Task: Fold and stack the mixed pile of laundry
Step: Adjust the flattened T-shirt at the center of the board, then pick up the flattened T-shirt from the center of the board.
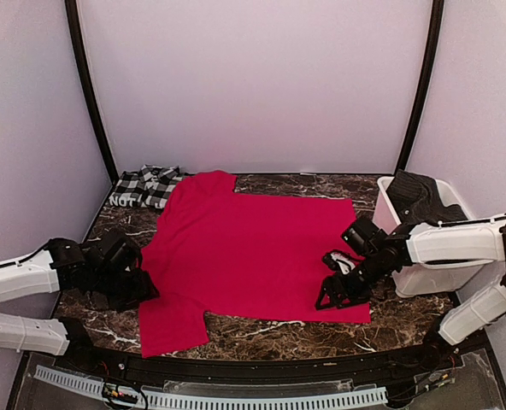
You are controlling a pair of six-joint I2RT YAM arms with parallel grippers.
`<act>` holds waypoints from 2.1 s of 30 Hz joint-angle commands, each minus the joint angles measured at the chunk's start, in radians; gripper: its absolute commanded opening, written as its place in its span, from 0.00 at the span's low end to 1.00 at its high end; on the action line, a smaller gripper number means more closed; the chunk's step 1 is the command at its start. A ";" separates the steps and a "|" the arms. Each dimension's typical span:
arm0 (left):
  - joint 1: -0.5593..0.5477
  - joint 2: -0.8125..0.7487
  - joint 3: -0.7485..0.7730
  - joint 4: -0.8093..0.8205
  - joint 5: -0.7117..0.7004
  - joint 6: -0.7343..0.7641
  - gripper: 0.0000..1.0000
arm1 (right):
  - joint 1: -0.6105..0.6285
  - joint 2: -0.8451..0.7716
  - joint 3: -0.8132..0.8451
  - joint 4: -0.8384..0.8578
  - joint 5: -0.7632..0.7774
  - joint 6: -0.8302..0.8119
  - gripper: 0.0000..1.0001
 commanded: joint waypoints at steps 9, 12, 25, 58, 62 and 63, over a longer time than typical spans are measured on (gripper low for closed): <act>0.183 0.265 0.168 0.215 -0.021 0.216 0.60 | -0.006 0.134 0.071 0.114 0.026 0.000 0.74; 0.186 0.326 0.122 0.252 0.009 0.209 0.60 | -0.007 0.153 0.047 0.125 0.019 0.007 0.74; 0.186 0.233 -0.151 0.251 0.148 0.135 0.54 | -0.022 0.035 -0.065 0.063 0.004 0.066 0.73; 0.075 -0.021 -0.011 -0.014 0.089 -0.051 0.57 | 0.327 0.047 0.108 -0.469 0.646 0.374 0.43; 0.076 -0.028 -0.025 0.003 0.106 -0.063 0.57 | 0.329 0.082 0.102 -0.417 0.624 0.360 0.38; 0.075 -0.027 -0.025 0.003 0.107 -0.063 0.57 | 0.329 0.089 0.099 -0.403 0.611 0.350 0.37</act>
